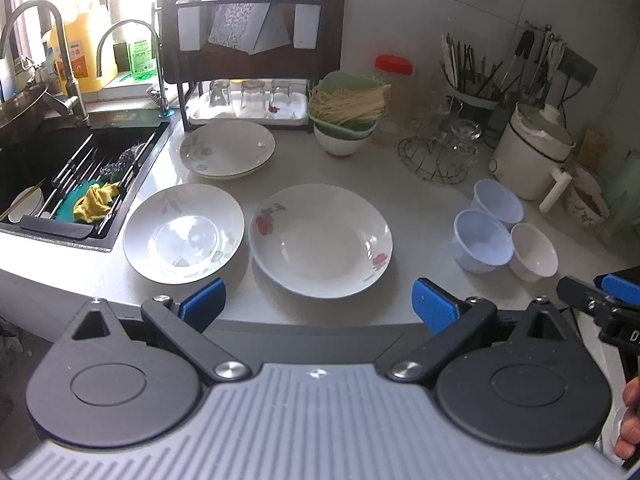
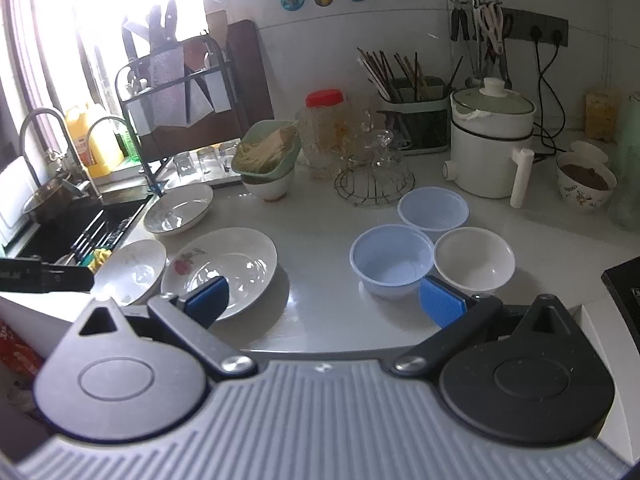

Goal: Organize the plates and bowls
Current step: 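Move both grippers toward the rim of the leaf-pattern plate by the sink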

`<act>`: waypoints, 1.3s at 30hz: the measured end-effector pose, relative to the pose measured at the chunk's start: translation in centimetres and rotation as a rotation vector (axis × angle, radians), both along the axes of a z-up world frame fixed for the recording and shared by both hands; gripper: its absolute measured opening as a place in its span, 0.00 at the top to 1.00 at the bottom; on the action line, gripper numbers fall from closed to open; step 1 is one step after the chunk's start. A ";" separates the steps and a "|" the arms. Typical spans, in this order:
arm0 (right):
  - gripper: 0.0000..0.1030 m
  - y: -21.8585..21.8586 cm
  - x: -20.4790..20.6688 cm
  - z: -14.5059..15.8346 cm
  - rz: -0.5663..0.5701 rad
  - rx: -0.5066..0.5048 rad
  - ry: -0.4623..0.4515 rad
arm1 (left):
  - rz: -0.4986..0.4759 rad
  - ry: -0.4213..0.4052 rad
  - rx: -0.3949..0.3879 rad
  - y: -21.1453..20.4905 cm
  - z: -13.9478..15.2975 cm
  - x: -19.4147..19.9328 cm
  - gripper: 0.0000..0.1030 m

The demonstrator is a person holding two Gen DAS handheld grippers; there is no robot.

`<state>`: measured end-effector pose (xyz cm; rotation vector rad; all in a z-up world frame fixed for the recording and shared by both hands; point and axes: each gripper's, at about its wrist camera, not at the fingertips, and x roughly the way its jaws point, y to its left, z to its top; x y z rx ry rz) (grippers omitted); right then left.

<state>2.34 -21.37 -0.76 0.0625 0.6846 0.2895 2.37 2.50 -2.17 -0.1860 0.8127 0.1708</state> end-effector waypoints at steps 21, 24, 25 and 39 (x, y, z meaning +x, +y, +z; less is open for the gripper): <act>0.00 0.1 -1.6 -0.2 0.024 0.027 0.018 | 0.016 0.009 -0.031 0.3 -0.1 -1.0 0.02; 0.00 0.5 -1.5 0.1 0.041 0.039 0.006 | 0.015 0.008 -0.028 0.7 0.1 -0.6 0.02; 0.00 0.7 -1.3 0.2 0.042 0.038 0.001 | 0.013 0.007 -0.031 0.9 0.1 -0.4 0.02; 0.00 6.0 0.4 -0.4 -0.011 0.105 -0.023 | -0.049 0.032 -0.057 7.8 -1.8 5.4 0.02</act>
